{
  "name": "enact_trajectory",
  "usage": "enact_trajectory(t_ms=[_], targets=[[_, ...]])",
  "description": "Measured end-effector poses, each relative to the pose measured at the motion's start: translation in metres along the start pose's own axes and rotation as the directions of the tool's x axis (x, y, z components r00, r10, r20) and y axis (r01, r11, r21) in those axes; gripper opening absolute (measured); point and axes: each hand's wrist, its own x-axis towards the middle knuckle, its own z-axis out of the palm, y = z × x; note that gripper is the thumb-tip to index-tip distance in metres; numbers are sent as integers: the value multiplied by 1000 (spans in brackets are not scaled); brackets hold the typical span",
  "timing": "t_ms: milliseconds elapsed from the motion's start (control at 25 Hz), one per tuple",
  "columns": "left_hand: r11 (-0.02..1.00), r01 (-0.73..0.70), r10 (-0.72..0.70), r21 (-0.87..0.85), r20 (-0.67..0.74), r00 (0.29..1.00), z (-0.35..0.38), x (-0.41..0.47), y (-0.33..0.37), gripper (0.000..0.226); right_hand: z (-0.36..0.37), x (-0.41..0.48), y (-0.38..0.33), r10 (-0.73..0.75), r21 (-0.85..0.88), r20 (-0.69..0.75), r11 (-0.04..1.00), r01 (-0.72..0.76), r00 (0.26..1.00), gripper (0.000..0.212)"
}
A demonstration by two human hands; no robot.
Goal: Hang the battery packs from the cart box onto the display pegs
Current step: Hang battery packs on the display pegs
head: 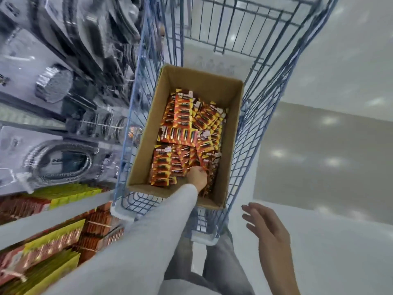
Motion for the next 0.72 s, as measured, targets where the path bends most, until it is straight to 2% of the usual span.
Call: enact_trajectory(t_ms=[120, 240, 480, 640, 720], targets=[[983, 50, -60, 178, 52, 997, 28, 40, -13, 31, 5, 15, 7, 49, 12, 7, 999, -49, 999, 13], [972, 59, -79, 228, 81, 994, 46, 57, -30, 32, 7, 26, 13, 83, 19, 26, 996, -84, 996, 13], [995, 102, -100, -25, 46, 994, 42, 66, -49, 28, 18, 38, 6, 130, -31, 70, 991, -128, 989, 14], [967, 32, -49, -255, -62, 997, -9, 33, -28, 26, 30, 44, -15, 83, -53, 111, 996, -77, 990, 15], [927, -17, -22, -374, -100, 995, -45, 3, -32, 24, 53, 60, -20, 91, -151, 186, 987, -63, 978, 13]])
